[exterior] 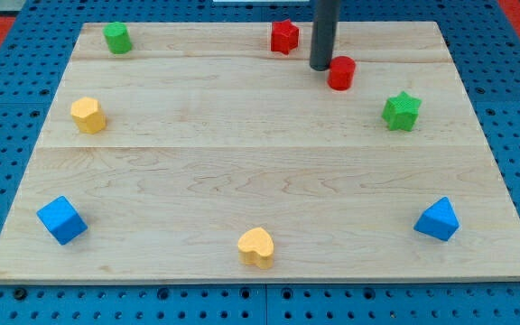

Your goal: Push the red circle towards up

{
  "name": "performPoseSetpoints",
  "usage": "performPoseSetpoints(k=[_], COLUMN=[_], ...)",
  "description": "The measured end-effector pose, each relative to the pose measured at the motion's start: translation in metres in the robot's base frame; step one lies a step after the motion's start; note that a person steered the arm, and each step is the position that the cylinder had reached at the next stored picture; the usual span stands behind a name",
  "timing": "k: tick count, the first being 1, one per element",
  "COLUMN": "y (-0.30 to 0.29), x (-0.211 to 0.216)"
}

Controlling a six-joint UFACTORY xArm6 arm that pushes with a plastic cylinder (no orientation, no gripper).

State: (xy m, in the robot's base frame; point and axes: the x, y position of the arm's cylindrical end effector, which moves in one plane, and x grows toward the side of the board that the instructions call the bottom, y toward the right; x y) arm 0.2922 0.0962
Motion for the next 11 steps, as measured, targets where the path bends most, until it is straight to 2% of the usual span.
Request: performPoseSetpoints(k=[1,3,4,6,7,8,9,10,11], y=[0.002,0.008,0.045,0.105,0.077,-0.012,-0.053,-0.016,-0.016], x=[0.001,-0.035,-0.034,0.008,0.039,0.034,0.034,0.035,0.029])
